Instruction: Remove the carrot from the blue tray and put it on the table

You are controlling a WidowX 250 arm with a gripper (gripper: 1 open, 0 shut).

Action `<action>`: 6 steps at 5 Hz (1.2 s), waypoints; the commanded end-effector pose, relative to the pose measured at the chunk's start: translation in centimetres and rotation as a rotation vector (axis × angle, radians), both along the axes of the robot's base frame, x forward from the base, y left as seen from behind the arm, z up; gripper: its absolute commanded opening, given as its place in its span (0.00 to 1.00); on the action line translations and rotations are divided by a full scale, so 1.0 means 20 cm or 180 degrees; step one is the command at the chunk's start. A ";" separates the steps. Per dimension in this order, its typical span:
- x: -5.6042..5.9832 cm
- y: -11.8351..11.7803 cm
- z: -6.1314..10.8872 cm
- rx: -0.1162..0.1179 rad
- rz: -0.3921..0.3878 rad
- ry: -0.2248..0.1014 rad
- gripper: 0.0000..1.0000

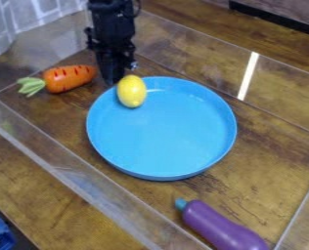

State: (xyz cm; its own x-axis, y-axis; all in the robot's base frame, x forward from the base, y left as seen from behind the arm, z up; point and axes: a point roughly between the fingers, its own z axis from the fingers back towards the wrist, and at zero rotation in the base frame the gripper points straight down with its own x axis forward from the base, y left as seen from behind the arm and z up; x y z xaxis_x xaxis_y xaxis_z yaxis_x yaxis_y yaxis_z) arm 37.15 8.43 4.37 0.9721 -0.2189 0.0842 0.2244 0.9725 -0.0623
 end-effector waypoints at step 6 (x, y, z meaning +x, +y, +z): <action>0.24 0.10 0.05 -0.0049 -0.0237 -0.0383 1.00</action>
State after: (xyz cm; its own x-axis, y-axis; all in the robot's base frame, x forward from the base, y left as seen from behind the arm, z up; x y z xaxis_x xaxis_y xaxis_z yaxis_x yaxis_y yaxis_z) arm 40.86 9.32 2.87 0.9434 -0.3006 0.1400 0.3140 0.9456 -0.0851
